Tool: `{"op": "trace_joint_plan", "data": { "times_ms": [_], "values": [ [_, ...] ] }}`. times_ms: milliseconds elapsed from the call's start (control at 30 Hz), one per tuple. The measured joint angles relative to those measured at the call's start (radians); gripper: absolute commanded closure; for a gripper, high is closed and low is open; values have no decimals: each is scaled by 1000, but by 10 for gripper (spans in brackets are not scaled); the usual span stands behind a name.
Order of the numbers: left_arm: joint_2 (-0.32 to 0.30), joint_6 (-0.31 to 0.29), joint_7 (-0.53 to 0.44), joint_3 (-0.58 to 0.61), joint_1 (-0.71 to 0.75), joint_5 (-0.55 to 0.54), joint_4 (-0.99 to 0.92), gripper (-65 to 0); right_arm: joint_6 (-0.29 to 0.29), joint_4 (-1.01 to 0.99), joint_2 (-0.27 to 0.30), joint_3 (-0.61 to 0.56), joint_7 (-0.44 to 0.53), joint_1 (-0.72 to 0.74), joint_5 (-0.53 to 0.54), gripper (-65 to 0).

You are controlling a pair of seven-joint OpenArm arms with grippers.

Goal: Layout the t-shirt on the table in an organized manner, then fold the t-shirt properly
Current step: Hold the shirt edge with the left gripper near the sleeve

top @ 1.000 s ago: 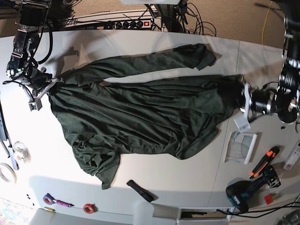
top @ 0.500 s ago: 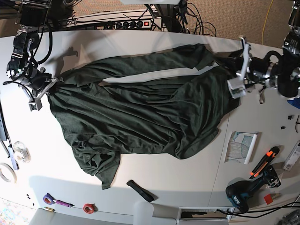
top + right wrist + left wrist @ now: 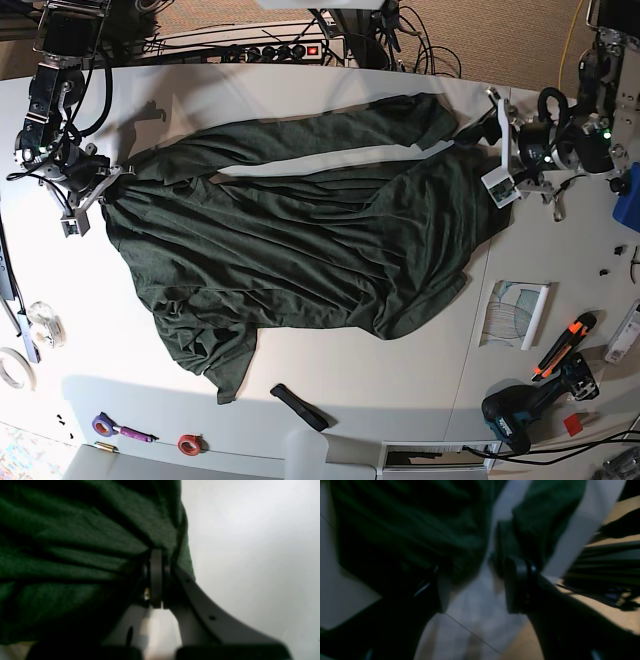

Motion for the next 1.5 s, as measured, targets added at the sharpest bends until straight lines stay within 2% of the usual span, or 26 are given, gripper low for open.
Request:
{"op": "trace_joint_plan", "data": {
  "times_ms": [100, 200, 433, 733, 900, 1000, 1167, 1333, 1400, 1500],
  "values": [
    [-2, 9, -47, 37, 2, 109, -2, -328, 0, 0, 0, 0, 0, 0, 0, 0],
    [-2, 49, -97, 81, 1, 205, -3, -323, 0, 0, 0, 0, 0, 0, 0, 0],
    [0, 101, -130, 99, -22, 263, -4, -264, 0, 0, 0, 0, 0, 0, 0, 0],
    [0, 94, -147, 99, -43, 263, -94, -264, 0, 0, 0, 0, 0, 0, 0, 0],
    [0, 94, -147, 99, -43, 223, -99, -264, 0, 0, 0, 0, 0, 0, 0, 0],
    [3, 48, -145, 99, -44, 223, -99, -264, 0, 0, 0, 0, 0, 0, 0, 0],
    [53, 43, -169, 99, -43, 251, -99, -325, 0, 0, 0, 0, 0, 0, 0, 0],
    [58, 45, -163, 99, -43, 269, -100, -324, 0, 0, 0, 0, 0, 0, 0, 0],
    [58, 60, -164, 99, -43, 269, -100, -292, 0, 0, 0, 0, 0, 0, 0, 0],
    [58, 71, -163, 99, -43, 270, -100, -138, 0, 0, 0, 0, 0, 0, 0, 0]
  ]
}}
